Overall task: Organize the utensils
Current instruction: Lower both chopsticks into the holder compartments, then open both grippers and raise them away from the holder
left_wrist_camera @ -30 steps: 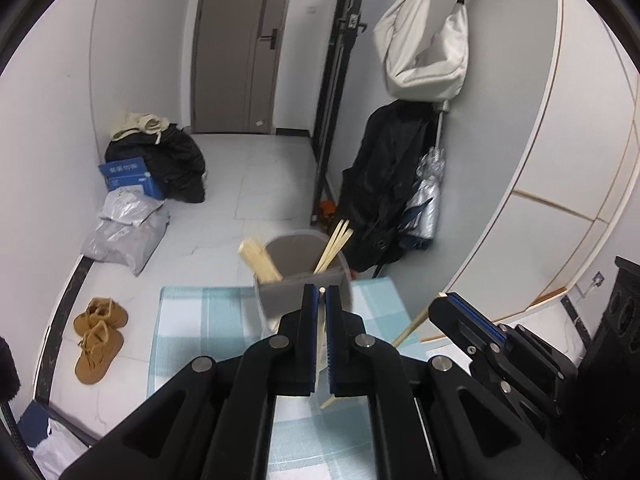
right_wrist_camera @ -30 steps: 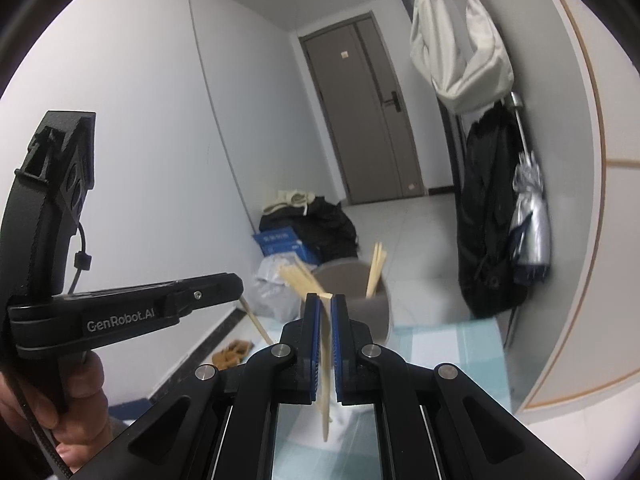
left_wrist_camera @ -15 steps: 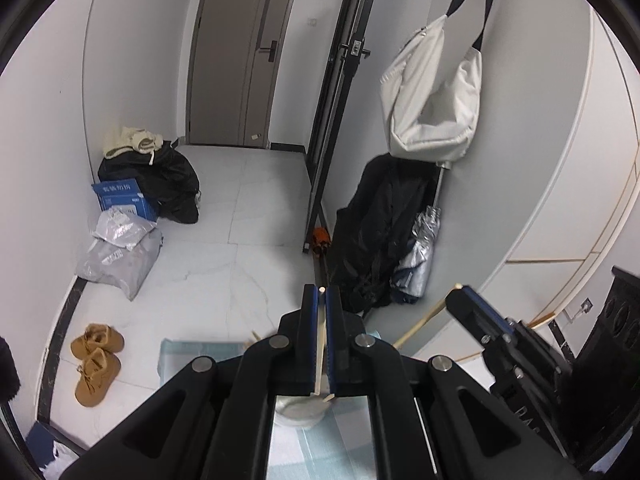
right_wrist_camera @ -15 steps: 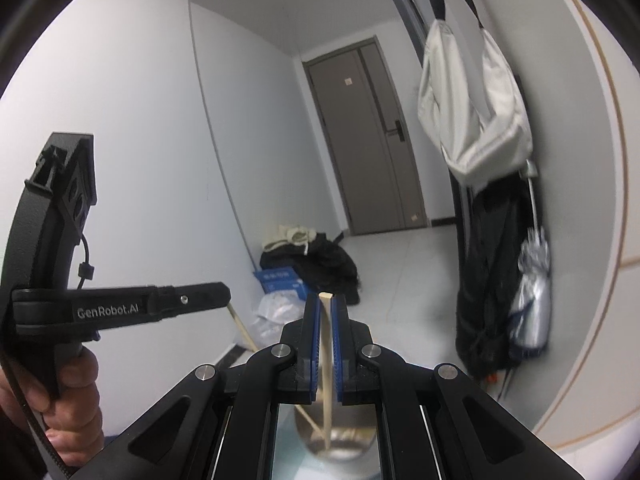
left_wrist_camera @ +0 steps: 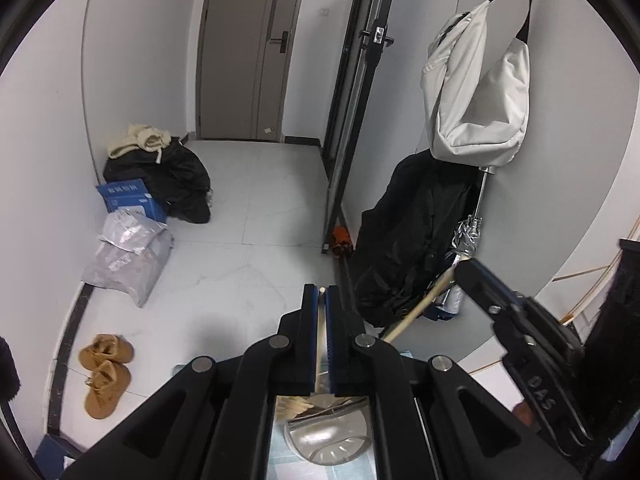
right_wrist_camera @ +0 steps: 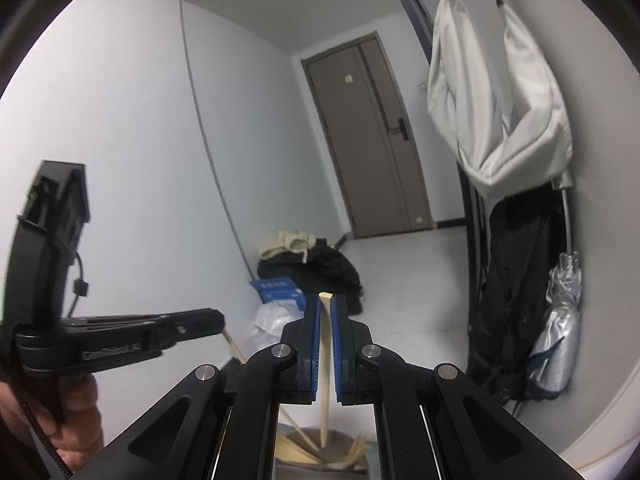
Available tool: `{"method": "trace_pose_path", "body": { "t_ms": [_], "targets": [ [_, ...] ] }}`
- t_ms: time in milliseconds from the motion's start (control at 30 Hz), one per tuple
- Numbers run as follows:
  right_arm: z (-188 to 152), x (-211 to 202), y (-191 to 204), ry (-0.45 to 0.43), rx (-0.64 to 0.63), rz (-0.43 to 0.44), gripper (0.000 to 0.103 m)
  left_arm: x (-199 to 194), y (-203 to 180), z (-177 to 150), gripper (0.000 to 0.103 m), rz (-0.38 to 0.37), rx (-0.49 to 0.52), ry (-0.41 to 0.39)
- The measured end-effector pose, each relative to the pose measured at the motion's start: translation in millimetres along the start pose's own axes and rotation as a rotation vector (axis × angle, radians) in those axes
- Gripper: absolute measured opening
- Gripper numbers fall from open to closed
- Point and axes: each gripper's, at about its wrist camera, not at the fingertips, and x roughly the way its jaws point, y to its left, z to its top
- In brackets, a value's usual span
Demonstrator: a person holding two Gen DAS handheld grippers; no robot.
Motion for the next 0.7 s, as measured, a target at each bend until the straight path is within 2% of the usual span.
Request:
{"method": "trace_pose_path", "body": {
  "t_ms": [67, 300, 467, 600, 700],
  "targets": [
    [-5, 11, -5, 0.021, 0.004, 0.002, 0.001, 5, 4, -3, 0.000, 0.004, -0.001, 0.002],
    [-28, 37, -11, 0.082, -0.009, 0.017, 0.001, 24, 15, -13, 0.000, -0.012, -0.009, 0.048],
    [-43, 38, -14, 0.111, 0.001, 0.020, 0.001, 37, 18, -22, 0.000, -0.053, -0.031, 0.097],
    [-56, 36, -22, 0.139, 0.024, 0.006, 0.002, 50, 15, -32, 0.000, -0.077, -0.031, 0.165],
    [-66, 32, -27, 0.153, 0.041, -0.012, 0.004, 56, 13, -40, 0.000, -0.063, -0.013, 0.192]
  ]
}}
